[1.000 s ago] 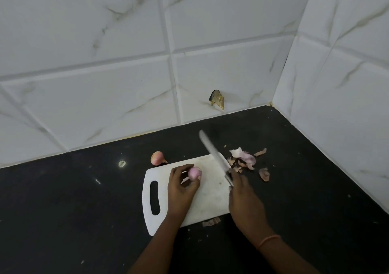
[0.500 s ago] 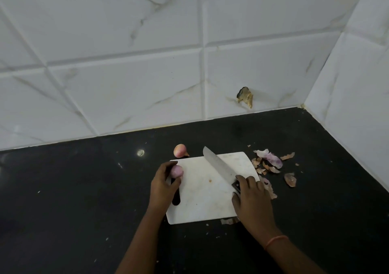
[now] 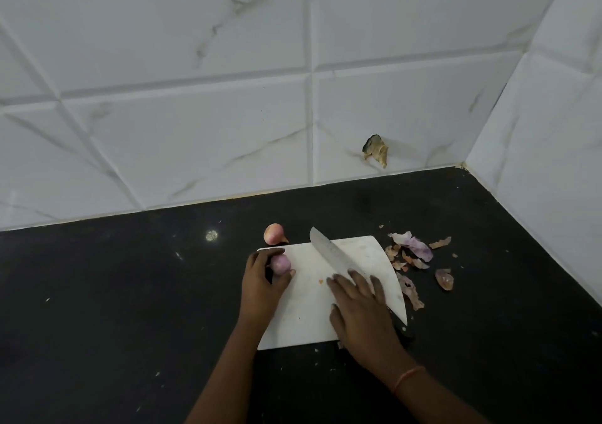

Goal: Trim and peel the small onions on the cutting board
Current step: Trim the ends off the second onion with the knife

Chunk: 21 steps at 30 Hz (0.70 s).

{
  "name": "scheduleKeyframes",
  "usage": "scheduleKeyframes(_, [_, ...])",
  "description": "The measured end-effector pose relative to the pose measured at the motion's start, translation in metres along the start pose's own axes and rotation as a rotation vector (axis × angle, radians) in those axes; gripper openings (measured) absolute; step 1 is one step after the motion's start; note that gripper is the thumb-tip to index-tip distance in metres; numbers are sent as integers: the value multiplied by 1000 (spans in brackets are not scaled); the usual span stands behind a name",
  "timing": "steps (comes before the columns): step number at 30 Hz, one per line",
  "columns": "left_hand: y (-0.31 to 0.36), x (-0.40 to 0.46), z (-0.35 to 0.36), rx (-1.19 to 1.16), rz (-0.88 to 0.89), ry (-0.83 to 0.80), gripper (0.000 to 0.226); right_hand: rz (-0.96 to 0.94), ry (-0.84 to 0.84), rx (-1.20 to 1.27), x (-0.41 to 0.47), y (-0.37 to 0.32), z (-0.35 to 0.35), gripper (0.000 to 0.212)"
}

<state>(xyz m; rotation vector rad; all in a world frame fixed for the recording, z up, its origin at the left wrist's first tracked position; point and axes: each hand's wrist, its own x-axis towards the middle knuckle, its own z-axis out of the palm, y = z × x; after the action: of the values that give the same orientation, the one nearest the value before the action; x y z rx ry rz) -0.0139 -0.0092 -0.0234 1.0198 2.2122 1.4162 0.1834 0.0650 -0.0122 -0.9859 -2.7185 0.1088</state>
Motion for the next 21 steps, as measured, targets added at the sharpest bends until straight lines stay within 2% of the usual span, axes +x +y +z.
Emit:
scheduleKeyframes(6, [3,2,1,20,-2,-10,44,-172,-163,29,16,-3,2,52])
scheduleKeyframes(9, [2,2,0,23,-15,-4,43,-274,-170,179,4,11,-8,47])
scheduleKeyframes(12, [3,4,0,24,-42,6,38,-326,-169,363,-17,29,-15,33])
scheduleKeyframes(16, [8,8,-1,24,-60,32,27,-251,-118,456,-30,46,-21,21])
scheduleKeyframes(19, [16,20,-4,15,-90,121,20,-120,3,399,-22,44,-30,6])
scheduleKeyframes(21, [21,33,-7,43,-63,193,24,31,-20,312,-17,40,-34,24])
